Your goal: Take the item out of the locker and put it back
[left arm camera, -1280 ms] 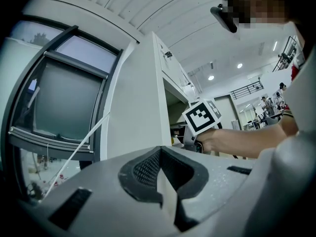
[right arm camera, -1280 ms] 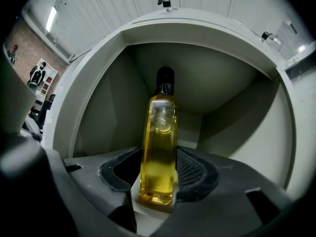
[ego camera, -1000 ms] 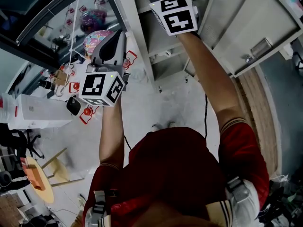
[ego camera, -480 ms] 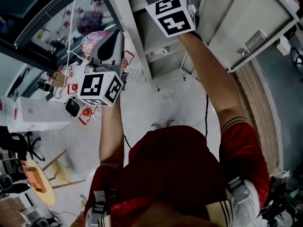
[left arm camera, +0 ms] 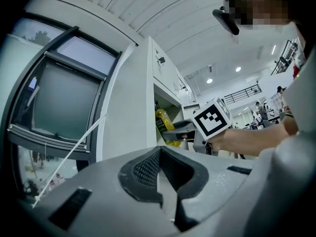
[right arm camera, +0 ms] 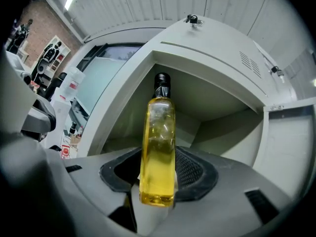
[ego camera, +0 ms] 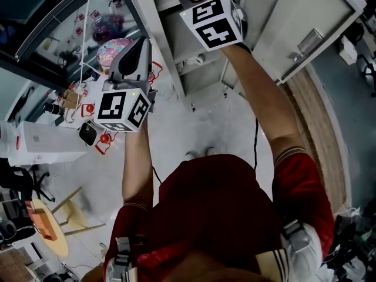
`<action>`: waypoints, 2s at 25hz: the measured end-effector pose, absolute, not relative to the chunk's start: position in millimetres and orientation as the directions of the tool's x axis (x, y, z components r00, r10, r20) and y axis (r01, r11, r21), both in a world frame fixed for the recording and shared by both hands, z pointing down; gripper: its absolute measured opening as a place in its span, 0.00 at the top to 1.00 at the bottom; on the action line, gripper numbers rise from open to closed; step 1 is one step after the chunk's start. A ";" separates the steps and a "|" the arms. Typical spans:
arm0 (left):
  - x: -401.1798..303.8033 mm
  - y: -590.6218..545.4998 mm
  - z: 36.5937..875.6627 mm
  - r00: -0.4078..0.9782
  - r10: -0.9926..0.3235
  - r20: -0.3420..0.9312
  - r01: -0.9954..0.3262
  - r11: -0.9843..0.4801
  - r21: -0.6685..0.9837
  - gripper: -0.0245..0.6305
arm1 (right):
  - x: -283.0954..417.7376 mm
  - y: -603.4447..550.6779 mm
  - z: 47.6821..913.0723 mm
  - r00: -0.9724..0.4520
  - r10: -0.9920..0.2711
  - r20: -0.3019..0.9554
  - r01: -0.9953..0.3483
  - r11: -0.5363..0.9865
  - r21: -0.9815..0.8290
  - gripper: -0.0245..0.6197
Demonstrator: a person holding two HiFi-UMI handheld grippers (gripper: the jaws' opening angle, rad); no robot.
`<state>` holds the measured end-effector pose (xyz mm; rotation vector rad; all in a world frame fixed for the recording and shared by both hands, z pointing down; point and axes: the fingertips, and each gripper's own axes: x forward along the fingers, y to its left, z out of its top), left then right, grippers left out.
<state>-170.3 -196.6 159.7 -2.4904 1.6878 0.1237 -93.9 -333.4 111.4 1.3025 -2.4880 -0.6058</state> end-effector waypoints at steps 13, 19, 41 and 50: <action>-152.6 -178.8 169.0 0.393 -0.910 -0.133 -0.920 -0.389 -0.050 0.95 | -72.7 -295.4 121.6 -0.573 -0.820 0.012 -0.737 0.522 0.429 0.66; -147.6 -171.5 170.6 0.396 -0.908 -0.134 -0.918 -0.394 -0.043 0.95 | -63.1 -275.3 122.3 -0.594 -0.804 -0.021 -0.751 0.545 0.372 0.66; -125.7 -170.3 202.3 0.432 -0.893 -0.124 -0.901 -0.434 -0.014 0.95 | -24.6 -247.7 161.3 -0.612 -0.786 -0.084 -0.787 0.594 0.169 0.66; -113.7 -173.8 221.7 0.455 -0.883 -0.112 -0.889 -0.458 -0.003 0.95 | -9.7 -241.6 185.7 -0.606 -0.788 -0.107 -0.794 0.594 0.127 0.66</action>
